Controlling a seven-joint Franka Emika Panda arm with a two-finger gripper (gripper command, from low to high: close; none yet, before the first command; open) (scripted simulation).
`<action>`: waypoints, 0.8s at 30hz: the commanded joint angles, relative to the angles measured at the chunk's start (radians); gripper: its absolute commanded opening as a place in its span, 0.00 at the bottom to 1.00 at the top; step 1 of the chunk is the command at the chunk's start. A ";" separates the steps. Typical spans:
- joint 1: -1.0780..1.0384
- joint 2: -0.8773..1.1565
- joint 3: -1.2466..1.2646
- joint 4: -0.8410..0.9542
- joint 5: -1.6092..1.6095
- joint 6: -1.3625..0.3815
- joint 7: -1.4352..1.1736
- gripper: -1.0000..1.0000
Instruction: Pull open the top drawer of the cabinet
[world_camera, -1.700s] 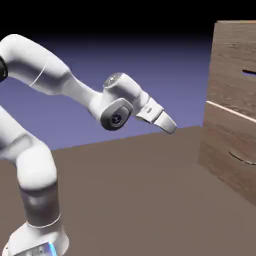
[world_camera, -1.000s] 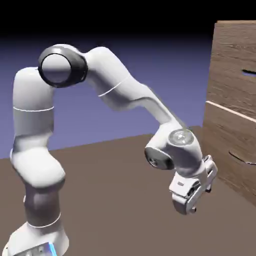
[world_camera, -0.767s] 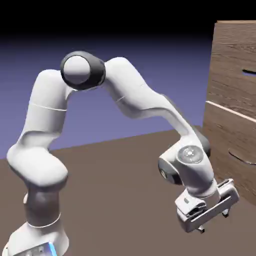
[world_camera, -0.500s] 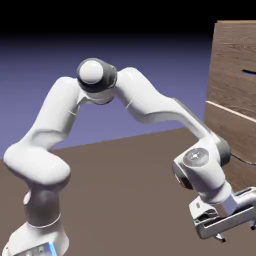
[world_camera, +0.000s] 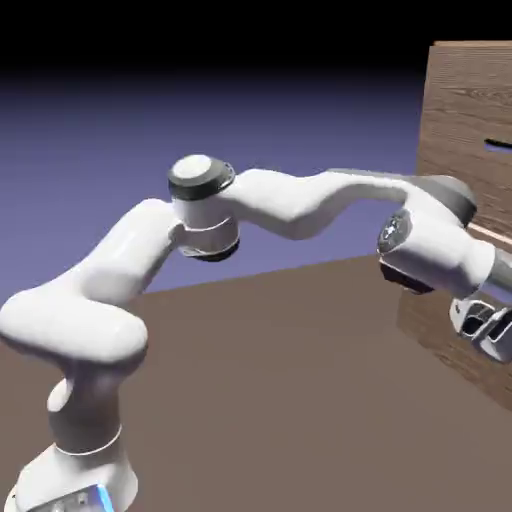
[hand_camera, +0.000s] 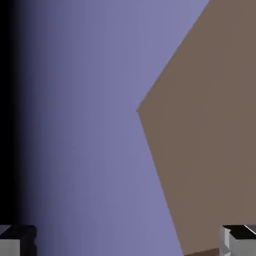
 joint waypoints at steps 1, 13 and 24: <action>0.015 0.035 -0.032 0.019 0.044 -0.011 0.011 0.50; 0.103 0.328 -0.305 0.250 0.412 -0.077 0.117 0.50; 0.058 0.321 -0.303 0.327 0.413 -0.047 0.134 0.00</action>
